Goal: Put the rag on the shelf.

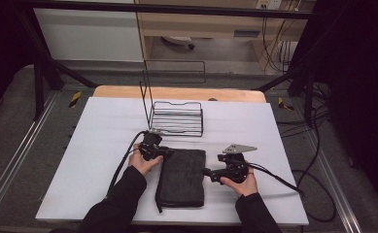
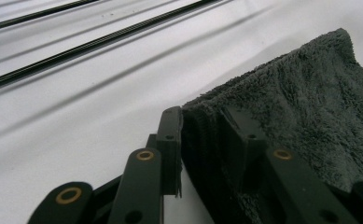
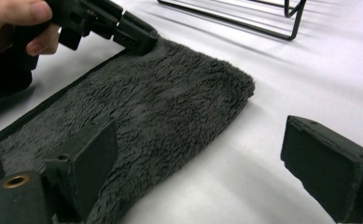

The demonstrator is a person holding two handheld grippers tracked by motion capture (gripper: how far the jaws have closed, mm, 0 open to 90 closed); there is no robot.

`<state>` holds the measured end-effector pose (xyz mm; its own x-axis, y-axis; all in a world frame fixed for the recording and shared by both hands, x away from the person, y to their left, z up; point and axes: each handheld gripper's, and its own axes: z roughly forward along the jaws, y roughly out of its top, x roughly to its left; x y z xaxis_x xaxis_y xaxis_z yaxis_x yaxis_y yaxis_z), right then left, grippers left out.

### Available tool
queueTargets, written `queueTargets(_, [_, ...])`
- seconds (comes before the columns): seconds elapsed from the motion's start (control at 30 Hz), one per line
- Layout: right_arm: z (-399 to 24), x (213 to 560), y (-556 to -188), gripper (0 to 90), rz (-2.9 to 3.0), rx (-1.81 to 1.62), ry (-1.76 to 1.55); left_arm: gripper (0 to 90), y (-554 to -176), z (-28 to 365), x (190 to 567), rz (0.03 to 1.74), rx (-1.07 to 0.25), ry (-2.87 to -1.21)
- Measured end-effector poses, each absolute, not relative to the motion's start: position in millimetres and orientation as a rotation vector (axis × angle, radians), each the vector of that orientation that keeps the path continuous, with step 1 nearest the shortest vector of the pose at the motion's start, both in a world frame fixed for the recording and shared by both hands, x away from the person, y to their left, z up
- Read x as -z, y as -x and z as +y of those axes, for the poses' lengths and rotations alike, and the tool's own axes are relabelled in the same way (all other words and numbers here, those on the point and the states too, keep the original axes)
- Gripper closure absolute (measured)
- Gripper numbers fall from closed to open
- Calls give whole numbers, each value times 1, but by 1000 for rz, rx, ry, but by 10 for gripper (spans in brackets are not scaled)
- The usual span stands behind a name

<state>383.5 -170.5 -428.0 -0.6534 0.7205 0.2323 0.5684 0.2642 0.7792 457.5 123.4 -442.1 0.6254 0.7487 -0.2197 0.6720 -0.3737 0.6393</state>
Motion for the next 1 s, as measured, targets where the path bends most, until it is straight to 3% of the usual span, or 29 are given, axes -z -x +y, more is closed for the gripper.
queueTargets(0.3, [-158, 431, -414, 251, 2322, -1321, -1276, 794, -454, 122, 441, 1071, -165, -2143])
queueTargets(0.43, [-151, 440, -429, 367, 2329, -1278, -1326, 797, -454, 122, 441, 1055, -170, -2148])
queueTargets(0.47, [-150, 444, -436, 431, 2330, -1263, -1341, 797, -453, 122, 441, 1056, -170, -2147])
queueTargets(0.8, [-149, 451, -441, 645, 2375, -1240, -1397, 794, -454, 122, 442, 1041, -180, -2156])
queueTargets(1.0, [-147, 452, -441, 715, 2388, -1258, -1442, 779, -456, 122, 443, 1055, -171, -2148])
